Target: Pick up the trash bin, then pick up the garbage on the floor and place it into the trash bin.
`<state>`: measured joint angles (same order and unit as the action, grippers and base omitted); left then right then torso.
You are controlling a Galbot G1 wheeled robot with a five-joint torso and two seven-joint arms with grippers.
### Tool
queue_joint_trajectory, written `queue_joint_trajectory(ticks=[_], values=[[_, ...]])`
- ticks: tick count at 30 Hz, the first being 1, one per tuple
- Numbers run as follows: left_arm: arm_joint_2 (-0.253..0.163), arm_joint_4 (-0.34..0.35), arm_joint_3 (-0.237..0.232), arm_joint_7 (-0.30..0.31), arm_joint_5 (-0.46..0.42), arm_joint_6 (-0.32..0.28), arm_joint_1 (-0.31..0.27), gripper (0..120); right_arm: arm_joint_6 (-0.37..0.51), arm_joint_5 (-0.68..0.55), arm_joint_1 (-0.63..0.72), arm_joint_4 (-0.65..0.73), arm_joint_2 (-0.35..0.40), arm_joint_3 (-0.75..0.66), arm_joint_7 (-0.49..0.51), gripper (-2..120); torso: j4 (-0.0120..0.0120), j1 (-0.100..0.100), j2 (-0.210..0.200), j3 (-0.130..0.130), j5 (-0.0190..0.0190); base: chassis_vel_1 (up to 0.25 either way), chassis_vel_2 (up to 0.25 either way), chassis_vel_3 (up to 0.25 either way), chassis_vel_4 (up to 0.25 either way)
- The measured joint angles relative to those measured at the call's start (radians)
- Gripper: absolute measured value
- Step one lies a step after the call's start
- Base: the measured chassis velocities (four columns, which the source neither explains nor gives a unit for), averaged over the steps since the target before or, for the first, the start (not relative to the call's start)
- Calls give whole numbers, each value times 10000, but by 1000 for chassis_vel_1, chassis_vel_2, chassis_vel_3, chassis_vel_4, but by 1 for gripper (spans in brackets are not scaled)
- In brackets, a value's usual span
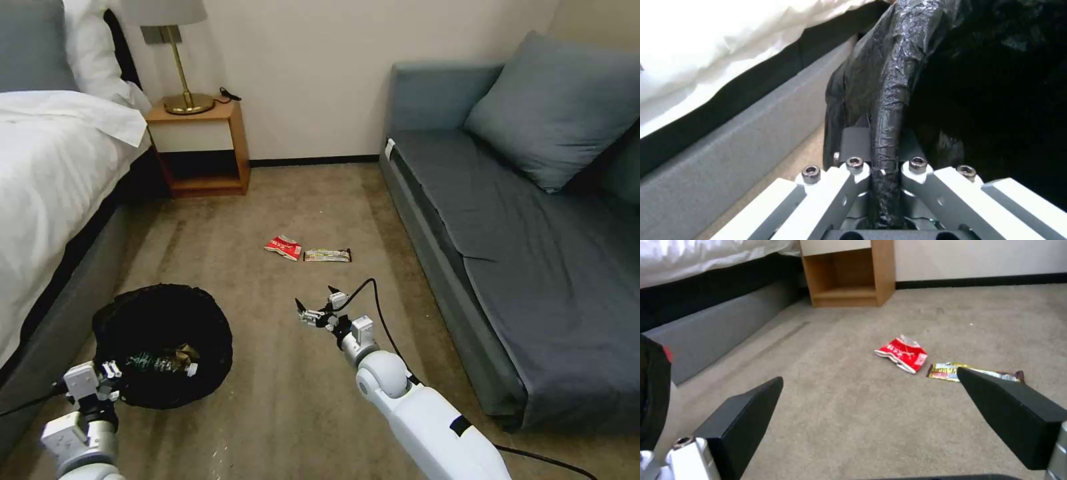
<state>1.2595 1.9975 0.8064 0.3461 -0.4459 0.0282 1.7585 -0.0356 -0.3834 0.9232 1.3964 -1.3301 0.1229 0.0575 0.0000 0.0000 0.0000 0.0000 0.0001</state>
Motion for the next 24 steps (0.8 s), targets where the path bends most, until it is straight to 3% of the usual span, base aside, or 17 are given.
queue_joint_trajectory(ticks=[24], values=[[48,-77,-153,-57,137,54,-39,4,-253,134,-71,-265,-34,20,-77,100,0,0,0,0,-1,-18,25,19,-20]])
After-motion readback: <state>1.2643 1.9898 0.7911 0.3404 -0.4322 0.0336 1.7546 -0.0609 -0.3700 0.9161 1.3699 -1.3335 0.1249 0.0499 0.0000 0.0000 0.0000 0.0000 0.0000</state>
